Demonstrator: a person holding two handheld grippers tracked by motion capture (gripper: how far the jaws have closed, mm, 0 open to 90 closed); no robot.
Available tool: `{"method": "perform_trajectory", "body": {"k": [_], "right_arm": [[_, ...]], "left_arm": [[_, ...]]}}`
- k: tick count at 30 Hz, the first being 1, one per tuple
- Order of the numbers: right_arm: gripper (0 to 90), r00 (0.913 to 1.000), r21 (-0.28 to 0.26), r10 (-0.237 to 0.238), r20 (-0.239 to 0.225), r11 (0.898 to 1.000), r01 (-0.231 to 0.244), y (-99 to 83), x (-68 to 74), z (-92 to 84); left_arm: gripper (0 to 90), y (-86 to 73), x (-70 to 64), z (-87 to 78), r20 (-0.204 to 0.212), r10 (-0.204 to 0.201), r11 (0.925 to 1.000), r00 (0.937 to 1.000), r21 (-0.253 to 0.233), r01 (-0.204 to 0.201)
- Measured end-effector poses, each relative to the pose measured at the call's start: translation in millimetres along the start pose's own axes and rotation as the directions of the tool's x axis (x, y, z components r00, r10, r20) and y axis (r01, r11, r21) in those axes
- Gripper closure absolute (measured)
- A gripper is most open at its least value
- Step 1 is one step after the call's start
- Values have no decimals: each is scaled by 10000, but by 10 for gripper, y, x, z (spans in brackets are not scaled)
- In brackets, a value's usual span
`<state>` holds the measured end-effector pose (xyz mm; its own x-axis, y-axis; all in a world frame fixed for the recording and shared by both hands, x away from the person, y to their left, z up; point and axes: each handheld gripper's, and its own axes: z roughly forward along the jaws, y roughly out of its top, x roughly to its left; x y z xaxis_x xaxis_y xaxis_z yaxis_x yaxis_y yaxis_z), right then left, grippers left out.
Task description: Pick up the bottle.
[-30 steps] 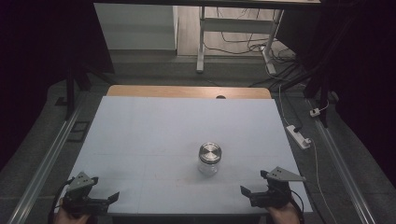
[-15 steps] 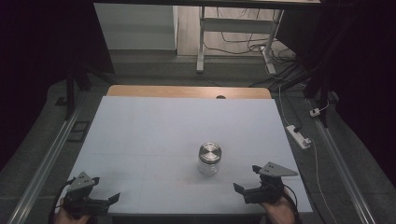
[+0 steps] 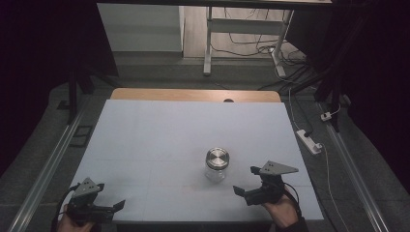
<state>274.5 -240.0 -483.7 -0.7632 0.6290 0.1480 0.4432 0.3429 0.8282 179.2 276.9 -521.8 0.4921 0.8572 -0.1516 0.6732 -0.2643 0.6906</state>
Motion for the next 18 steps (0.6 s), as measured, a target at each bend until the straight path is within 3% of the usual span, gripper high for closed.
{"method": "perform_trajectory", "body": {"k": [8, 14, 18], "right_arm": [[0, 9988, 247, -473, -151, 9986, 476, 131, 11, 209], [0, 9977, 566, -503, -463, 9970, 529, 161, 35, 355], [0, 9969, 617, -692, -372, 9955, 714, 194, 61, 439]], "left_arm": [[14, 2, 2, 3, 25, 4, 10000, 10000, 26, -4], [15, 5, -1, 10, 16, 52, 9999, 10000, 99, -52], [15, 5, 0, 11, 30, 46, 9999, 10000, 109, -46]]}}
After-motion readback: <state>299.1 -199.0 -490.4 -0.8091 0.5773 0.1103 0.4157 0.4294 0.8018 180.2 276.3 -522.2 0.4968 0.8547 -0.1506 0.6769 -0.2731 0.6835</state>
